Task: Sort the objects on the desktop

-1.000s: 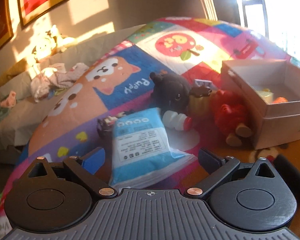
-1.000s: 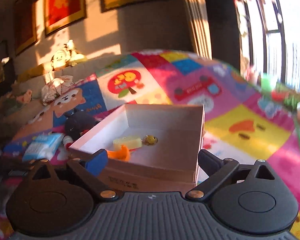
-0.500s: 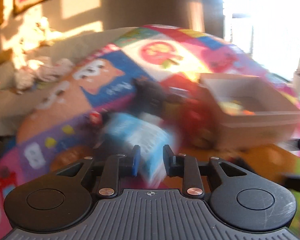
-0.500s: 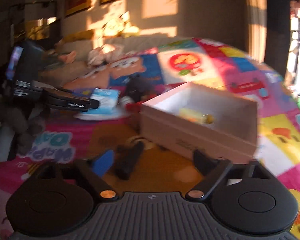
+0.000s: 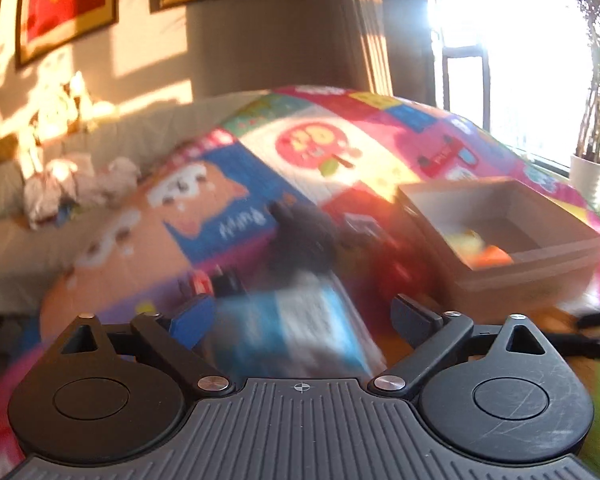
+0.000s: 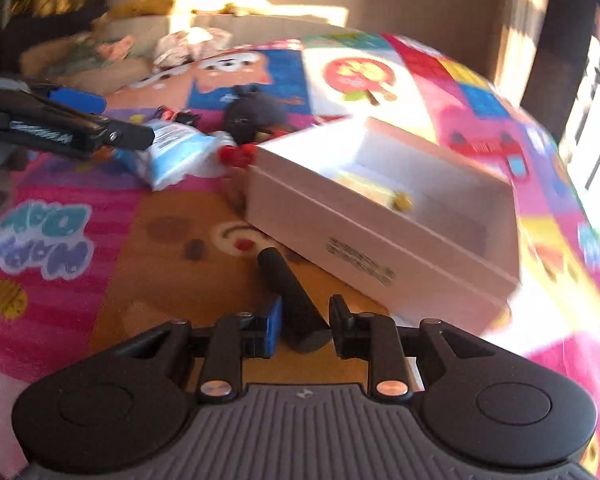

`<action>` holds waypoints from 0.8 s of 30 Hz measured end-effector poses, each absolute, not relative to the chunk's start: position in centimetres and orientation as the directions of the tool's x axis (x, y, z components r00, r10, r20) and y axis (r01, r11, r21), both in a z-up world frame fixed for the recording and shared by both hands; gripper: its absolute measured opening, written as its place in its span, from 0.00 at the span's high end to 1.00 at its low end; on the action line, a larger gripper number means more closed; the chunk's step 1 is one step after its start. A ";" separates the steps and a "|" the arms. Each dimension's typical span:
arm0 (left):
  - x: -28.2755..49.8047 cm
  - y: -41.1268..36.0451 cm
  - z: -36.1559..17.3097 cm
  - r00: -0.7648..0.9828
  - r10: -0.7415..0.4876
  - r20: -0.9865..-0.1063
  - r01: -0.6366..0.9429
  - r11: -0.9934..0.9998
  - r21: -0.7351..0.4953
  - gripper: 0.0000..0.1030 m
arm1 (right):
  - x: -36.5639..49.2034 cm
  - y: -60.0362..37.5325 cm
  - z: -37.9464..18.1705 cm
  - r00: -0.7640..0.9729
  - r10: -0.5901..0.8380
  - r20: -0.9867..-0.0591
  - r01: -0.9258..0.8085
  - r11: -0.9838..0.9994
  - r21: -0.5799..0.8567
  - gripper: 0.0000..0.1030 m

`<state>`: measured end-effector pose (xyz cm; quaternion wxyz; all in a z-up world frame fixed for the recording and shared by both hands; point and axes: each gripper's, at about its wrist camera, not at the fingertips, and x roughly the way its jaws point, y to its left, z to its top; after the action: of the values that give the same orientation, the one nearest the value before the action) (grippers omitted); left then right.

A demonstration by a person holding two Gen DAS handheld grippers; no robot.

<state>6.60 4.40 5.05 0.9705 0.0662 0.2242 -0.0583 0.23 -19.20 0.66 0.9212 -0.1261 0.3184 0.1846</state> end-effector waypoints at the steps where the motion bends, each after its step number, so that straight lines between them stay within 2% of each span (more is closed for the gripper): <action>1: 8.2 5.2 5.1 0.885 -0.107 -0.452 0.156 0.985 0.073 0.03 | 0.1 -20.1 0.8 0.722 0.271 -0.636 -0.411 0.908 -0.079 0.75; 6: 14.5 8.9 3.4 0.784 -0.206 -0.586 0.165 0.979 -0.123 0.03 | -0.8 -23.1 0.5 0.739 0.274 -0.616 -0.344 0.939 0.004 0.50; 8: 14.4 9.2 2.6 0.734 -0.260 -0.627 0.186 0.965 -0.182 0.03 | -1.0 -23.9 0.2 0.740 0.274 -0.614 -0.322 0.946 0.034 0.46; 11: 11.1 7.6 2.3 0.706 -0.323 -0.630 0.302 0.942 -0.145 0.03 | -0.9 -24.5 -0.2 0.738 0.274 -0.616 -0.299 0.952 0.066 0.37; 15: 5.8 4.2 2.6 0.612 -0.453 -0.649 0.506 0.854 -0.120 0.01 | -0.3 -24.7 -0.5 0.728 0.277 -0.627 -0.295 0.952 0.077 0.36; 18: 2.2 1.7 3.0 0.576 -0.489 -0.655 0.631 0.776 -0.024 0.01 | -0.4 -24.3 -0.4 0.734 0.279 -0.619 -0.313 0.948 0.057 0.33; 21: 0.1 0.4 3.8 0.613 -0.463 -0.640 0.657 0.748 0.089 0.01 | -0.6 -23.8 -0.2 0.740 0.272 -0.615 -0.331 0.943 0.019 0.30; 24: -0.8 0.5 4.3 0.643 -0.429 -0.634 0.626 0.772 0.112 0.00 | -0.2 -23.0 -0.4 0.731 0.256 -0.632 -0.346 0.938 -0.021 0.30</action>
<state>-0.80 0.50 4.31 0.8918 0.1629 0.3013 -0.2957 -0.24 -22.98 -0.44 0.9278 -0.0687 0.3288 0.1623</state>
